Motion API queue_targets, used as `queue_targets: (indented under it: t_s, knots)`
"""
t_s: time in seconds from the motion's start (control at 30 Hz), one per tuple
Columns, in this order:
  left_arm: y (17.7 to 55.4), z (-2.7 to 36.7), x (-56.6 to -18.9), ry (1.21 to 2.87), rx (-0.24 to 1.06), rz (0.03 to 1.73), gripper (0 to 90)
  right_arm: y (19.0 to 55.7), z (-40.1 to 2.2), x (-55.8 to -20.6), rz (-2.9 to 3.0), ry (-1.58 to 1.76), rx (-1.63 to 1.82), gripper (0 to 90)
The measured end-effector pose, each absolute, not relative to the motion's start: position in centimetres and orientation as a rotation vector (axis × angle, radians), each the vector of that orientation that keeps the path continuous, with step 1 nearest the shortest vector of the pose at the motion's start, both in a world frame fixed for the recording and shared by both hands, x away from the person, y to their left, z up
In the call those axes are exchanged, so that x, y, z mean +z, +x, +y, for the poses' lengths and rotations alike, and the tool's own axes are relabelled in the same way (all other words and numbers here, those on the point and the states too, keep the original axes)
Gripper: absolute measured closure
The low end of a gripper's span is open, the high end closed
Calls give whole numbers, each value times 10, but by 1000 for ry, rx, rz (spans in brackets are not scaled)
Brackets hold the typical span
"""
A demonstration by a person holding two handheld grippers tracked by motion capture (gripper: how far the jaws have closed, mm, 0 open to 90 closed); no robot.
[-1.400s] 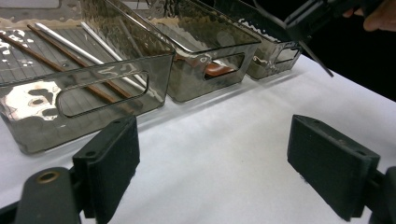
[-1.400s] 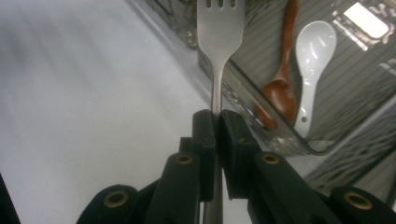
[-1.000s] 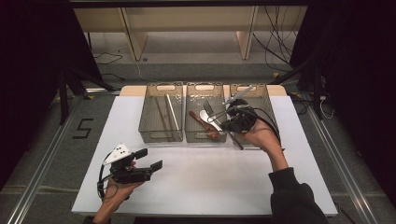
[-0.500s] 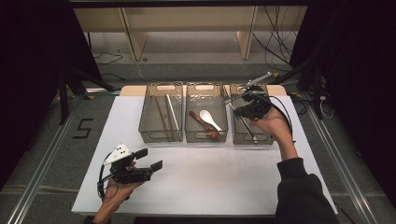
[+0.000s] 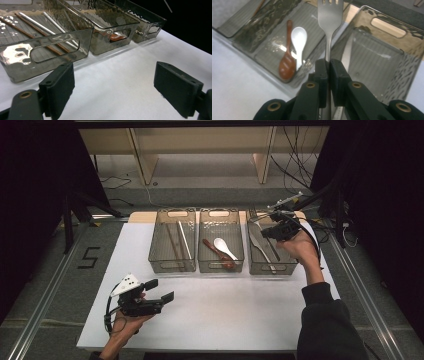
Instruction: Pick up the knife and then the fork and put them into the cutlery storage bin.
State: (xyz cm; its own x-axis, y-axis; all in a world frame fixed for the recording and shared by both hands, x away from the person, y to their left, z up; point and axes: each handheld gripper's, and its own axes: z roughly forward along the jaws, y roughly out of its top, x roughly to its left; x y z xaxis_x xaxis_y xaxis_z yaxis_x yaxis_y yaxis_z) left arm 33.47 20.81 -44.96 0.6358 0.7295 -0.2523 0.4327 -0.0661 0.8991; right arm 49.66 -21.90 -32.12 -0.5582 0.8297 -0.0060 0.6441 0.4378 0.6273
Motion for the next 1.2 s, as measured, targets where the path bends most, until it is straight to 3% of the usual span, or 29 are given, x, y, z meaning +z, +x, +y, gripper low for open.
queue_targets:
  t_s: [1.2]
  knots:
    - [335,208,-450,1700,318,960,165,521,-246,-358,2277,1372,790,851]
